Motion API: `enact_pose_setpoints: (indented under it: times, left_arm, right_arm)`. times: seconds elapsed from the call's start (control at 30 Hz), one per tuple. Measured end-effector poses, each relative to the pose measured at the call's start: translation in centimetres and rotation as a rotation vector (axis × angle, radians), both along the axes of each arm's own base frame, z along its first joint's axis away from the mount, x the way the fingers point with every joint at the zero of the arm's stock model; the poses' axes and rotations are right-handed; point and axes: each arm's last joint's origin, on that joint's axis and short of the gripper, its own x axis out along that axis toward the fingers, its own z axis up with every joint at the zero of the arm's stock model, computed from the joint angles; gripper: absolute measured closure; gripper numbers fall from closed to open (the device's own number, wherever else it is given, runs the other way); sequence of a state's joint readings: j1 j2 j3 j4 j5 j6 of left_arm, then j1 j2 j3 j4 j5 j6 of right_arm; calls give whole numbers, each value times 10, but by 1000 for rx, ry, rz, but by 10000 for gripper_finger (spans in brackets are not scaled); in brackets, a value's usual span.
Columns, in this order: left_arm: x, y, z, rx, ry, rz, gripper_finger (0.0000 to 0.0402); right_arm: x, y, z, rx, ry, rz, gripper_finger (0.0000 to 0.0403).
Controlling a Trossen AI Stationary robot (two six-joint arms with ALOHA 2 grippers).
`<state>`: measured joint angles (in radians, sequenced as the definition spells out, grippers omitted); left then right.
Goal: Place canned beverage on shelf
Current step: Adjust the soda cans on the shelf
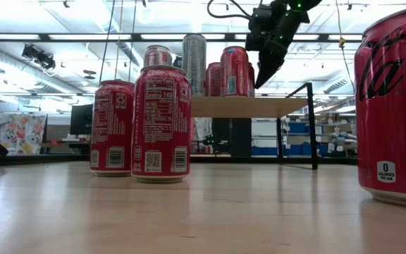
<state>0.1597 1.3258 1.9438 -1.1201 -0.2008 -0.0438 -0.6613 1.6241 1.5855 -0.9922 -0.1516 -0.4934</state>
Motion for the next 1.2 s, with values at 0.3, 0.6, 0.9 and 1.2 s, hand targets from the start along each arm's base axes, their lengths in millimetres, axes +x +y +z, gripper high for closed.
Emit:
enact_pose_setpoints:
  times: [0.3, 0.6, 0.9, 1.2]
  left_arm:
    - [0, 0, 0, 0, 1, 0, 114]
    - [-1, 0, -1, 1, 12, -1, 114]
    - [0, 0, -1, 4, 11, -3, 114]
    - [0, 0, -1, 4, 10, -3, 114]
  right_arm:
    - [10, 0, -3, -37, -62, 3, 296]
    - [-6, 13, 15, -10, 36, -72, 297]
    - [-2, 57, 24, 233, -12, -36, 297]
    - [22, 86, 13, 194, -28, -23, 297]
